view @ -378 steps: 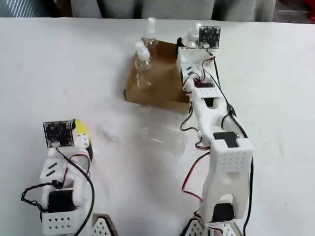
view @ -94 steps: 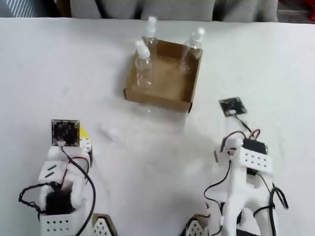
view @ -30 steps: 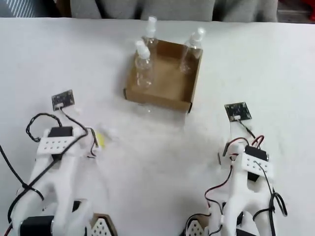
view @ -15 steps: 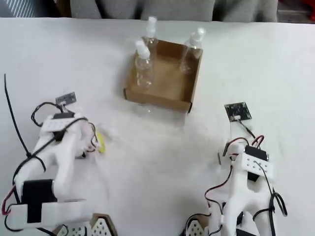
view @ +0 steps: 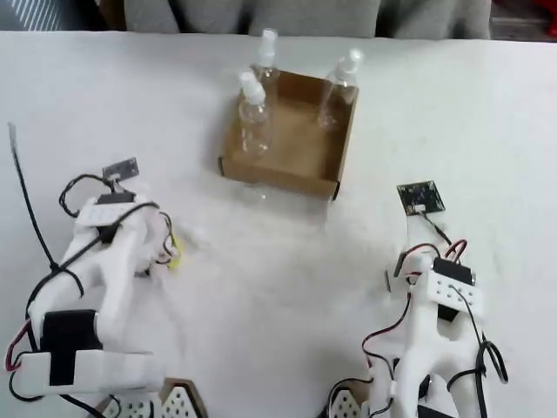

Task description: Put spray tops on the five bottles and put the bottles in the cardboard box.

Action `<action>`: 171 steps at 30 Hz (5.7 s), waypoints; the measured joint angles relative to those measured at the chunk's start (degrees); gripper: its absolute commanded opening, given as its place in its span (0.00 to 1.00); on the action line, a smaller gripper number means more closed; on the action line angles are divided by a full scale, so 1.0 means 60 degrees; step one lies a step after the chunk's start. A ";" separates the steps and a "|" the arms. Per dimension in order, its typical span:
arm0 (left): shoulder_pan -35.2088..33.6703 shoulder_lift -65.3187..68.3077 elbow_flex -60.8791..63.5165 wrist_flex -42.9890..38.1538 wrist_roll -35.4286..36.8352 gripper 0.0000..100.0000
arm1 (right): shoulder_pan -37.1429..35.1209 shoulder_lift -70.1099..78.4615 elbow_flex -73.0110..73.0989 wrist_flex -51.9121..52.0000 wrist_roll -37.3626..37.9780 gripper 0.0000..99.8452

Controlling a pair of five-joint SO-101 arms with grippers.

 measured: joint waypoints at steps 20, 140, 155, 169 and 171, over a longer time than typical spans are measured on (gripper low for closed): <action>0.0527 -0.0176 -0.1553 0.0469 -0.1993 0.02 | -0.0806 -0.1084 -0.0835 0.0015 -0.1832 0.02; 0.6447 -1.3084 0.2579 -0.3077 -0.2652 0.02 | -1.0535 -1.1150 0.4864 -0.3912 -0.4484 0.02; 0.6447 -1.5106 0.4484 -0.3077 -0.2652 0.02 | -1.0476 -1.1150 0.4864 -0.3912 -0.4484 0.02; 0.6447 -1.6293 0.5319 -0.2974 -0.2652 0.02 | -1.0432 -1.1121 0.4864 -0.3897 -0.4469 0.02; 0.6447 -1.6366 0.5319 -0.2886 -0.2652 0.02 | -1.0432 -1.1121 0.4864 -0.3897 -0.4469 0.02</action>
